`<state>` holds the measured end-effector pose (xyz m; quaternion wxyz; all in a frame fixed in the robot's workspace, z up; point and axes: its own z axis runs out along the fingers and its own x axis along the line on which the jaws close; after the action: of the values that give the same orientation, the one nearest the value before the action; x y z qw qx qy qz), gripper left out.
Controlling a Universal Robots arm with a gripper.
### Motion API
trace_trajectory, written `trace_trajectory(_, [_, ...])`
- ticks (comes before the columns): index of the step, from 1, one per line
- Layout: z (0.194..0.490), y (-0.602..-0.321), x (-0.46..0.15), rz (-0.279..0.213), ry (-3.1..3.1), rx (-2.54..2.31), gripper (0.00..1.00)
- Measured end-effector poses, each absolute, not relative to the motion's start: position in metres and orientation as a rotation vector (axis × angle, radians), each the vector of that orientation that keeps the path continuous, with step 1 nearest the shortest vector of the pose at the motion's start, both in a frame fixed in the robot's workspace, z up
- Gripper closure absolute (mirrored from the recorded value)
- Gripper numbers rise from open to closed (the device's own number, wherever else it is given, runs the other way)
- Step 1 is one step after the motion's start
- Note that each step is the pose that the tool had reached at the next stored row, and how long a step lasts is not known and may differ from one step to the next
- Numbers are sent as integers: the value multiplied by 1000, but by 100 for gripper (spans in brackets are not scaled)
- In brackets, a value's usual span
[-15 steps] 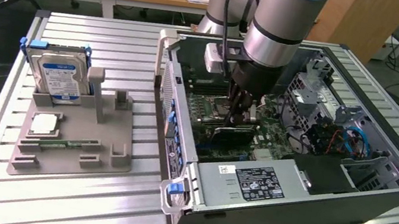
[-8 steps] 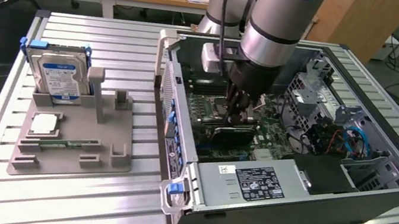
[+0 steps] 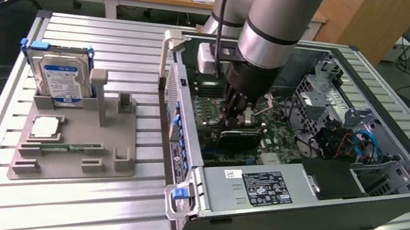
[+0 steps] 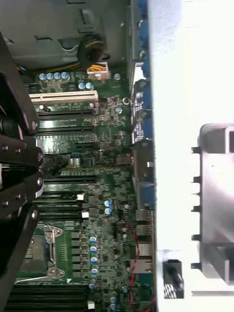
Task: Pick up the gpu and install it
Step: 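Press down on the gpu until it lock into place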
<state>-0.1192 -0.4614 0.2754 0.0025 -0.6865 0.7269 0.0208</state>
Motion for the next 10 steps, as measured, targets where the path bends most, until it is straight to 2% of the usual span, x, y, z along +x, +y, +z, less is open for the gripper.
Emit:
trace_trajectory(6, [278,-461,-119,133,2312,-2181,89])
trace_trajectory(10, [279,-461,-119,206,2344,-2209,89])
